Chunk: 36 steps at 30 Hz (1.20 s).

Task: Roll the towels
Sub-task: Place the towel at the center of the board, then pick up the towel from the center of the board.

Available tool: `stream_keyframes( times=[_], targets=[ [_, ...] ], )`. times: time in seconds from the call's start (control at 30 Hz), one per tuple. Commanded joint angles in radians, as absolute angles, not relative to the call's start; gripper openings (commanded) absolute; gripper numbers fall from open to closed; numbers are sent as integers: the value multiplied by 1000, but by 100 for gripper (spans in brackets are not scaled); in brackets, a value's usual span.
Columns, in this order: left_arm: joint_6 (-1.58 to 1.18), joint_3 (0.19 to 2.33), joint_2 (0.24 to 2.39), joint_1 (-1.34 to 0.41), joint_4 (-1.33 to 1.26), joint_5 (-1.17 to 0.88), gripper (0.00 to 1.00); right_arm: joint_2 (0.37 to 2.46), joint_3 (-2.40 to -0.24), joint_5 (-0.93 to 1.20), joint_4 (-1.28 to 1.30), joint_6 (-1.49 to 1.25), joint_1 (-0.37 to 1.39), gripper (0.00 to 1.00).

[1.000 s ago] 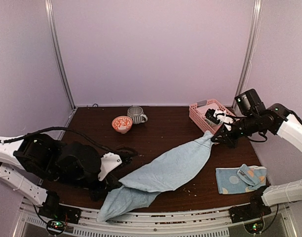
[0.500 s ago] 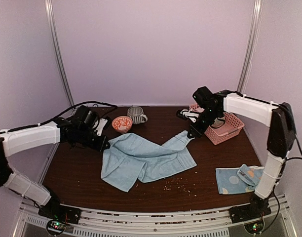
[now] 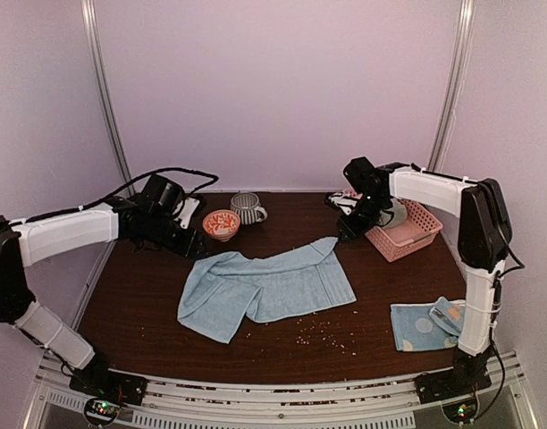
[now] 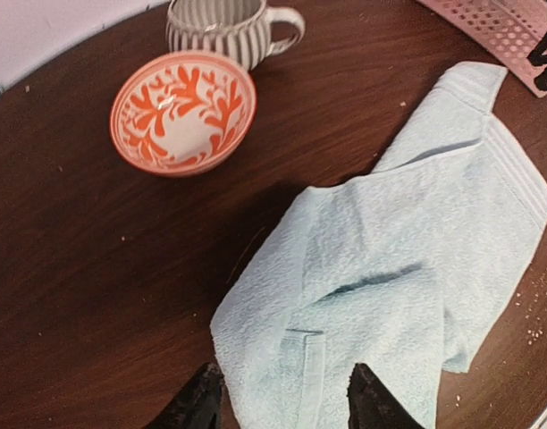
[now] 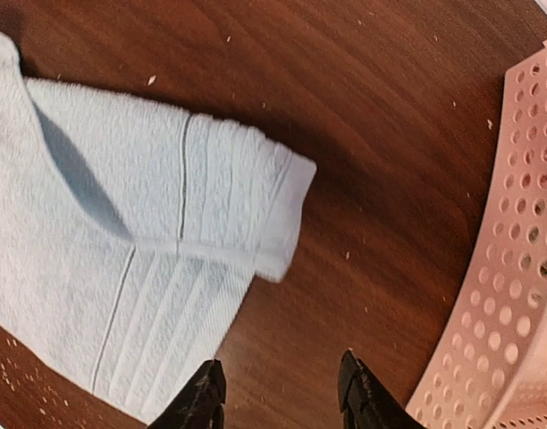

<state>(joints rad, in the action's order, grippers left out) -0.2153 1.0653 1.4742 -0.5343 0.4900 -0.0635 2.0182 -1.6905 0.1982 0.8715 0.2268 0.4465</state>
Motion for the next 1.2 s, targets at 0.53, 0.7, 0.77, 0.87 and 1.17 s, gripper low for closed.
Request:
stream_keyframes(
  times=[0.53, 0.7, 0.77, 0.87, 1.17],
  targets=[
    [-386, 1116, 1691, -701, 562, 67, 49, 1806, -1176, 296, 648, 438, 583, 44],
    [-380, 1104, 1724, -694, 544, 100, 50, 1823, -1142, 283, 639, 441, 637, 45],
    [-376, 1098, 1736, -688, 524, 92, 51, 1833, -1131, 281, 635, 440, 642, 44],
    [-374, 1104, 1760, -685, 492, 114, 55, 1840, -1110, 273, 625, 438, 643, 44],
    [-370, 1138, 1859, -655, 474, 154, 47, 1824, -1040, 269, 590, 430, 643, 44]
  ],
)
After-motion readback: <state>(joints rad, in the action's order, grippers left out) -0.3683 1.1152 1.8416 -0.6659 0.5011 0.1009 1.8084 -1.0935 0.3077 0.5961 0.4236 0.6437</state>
